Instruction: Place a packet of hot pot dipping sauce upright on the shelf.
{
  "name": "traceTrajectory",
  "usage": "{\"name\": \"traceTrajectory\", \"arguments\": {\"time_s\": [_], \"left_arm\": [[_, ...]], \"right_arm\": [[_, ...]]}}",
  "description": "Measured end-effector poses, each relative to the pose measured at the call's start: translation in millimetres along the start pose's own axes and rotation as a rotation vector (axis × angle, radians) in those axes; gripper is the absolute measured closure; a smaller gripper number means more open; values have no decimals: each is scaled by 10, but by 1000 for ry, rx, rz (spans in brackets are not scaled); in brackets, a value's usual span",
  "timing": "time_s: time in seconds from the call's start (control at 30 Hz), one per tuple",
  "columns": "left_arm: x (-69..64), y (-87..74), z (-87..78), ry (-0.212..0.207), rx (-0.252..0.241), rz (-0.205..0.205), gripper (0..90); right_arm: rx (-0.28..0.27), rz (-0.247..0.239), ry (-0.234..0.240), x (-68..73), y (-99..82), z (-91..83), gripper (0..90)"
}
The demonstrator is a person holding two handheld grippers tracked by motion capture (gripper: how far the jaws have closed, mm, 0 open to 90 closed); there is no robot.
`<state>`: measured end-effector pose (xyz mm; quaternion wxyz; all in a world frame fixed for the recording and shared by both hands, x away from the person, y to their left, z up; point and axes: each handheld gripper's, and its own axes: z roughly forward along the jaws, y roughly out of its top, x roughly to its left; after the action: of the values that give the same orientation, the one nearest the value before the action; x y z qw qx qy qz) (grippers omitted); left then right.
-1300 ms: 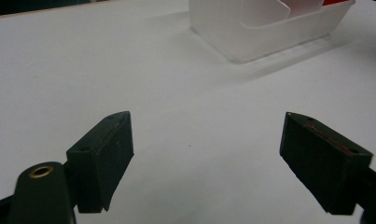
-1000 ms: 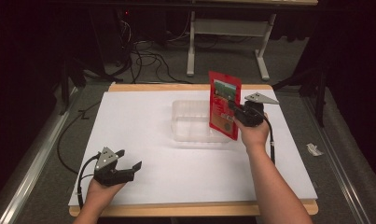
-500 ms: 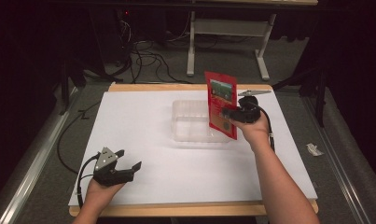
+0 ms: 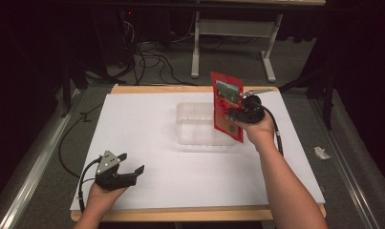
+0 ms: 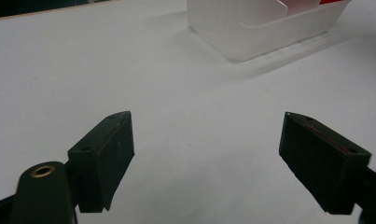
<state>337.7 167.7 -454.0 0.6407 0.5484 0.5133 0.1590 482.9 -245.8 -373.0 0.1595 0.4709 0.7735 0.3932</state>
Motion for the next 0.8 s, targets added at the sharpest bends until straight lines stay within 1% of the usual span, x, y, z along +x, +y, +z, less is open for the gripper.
{"name": "traceTrajectory", "arguments": {"time_s": [0.07, 0.1, 0.13, 0.17, 0.2, 0.23, 0.27, 0.3, 0.33, 0.37, 0.4, 0.43, 0.47, 0.5, 0.53, 0.57, 0.6, 0.63, 0.67, 0.73, 0.77, 0.8], "left_arm": [[13, 4, -7, 5, 6, 7, 186], [15, 5, -7, 6, 5, 6, 186], [15, 11, -8, 10, -2, 1, 186], [15, 11, -8, 10, -2, 1, 187], [7, 17, -11, 6, -4, -3, 188], [3, 17, -11, 3, -5, 0, 188], [6, 14, -14, 1, 0, 12, 189], [6, 14, -14, 1, 0, 12, 188], [12, 12, -14, 4, 1, 11, 188], [15, 13, -18, 5, 1, 9, 189], [15, 14, -25, 5, -1, 9, 189], [15, 14, -25, 5, -1, 9, 189], [14, 13, -26, 7, -2, 5, 189], [15, 11, -27, 8, 0, 5, 189], [15, 9, -26, 9, 0, 8, 189], [16, 5, -28, 9, 3, 13, 189], [15, 3, -29, 9, 2, 13, 189], [14, 1, -30, 11, 3, 12, 189], [14, -1, -31, 12, 2, 8, 189], [15, -5, -28, 16, 2, 0, 189], [16, -5, -23, 15, 2, -3, 189], [19, -6, -18, 14, 3, -2, 190]], "right_arm": [[-45, -29, -24, 70, -18, -81, 888], [-72, -35, -31, 101, -35, -123, 888], [-108, -47, -48, 137, -55, -180, 888], [-108, -47, -48, 137, -55, -180, 888], [-162, -58, -78, 173, -82, -246, 888], [-162, -58, -78, 173, -82, -246, 888], [-209, -65, -96, 182, -104, -282, 889], [-209, -65, -96, 182, -104, -282, 889], [-223, -61, -99, 184, -112, -292, 889], [-250, -67, -108, 182, -121, -305, 889], [-296, -64, -118, 185, -139, -322, 889], [-296, -64, -118, 185, -139, -322, 889], [-334, -66, -119, 186, -153, -325, 889], [-334, -66, -119, 186, -153, -325, 889], [-355, -79, -129, 179, -161, -309, 890], [-355, -79, -129, 179, -161, -309, 890], [-366, -81, -131, 174, -168, -294, 890], [-369, -76, -129, 173, -179, -284, 890], [-384, -80, -126, 148, -191, -253, 890], [-390, -81, -121, 138, -193, -238, 890], [-395, -90, -115, 123, -205, -218, 890], [-396, -84, -114, 121, -214, -198, 889]]}}
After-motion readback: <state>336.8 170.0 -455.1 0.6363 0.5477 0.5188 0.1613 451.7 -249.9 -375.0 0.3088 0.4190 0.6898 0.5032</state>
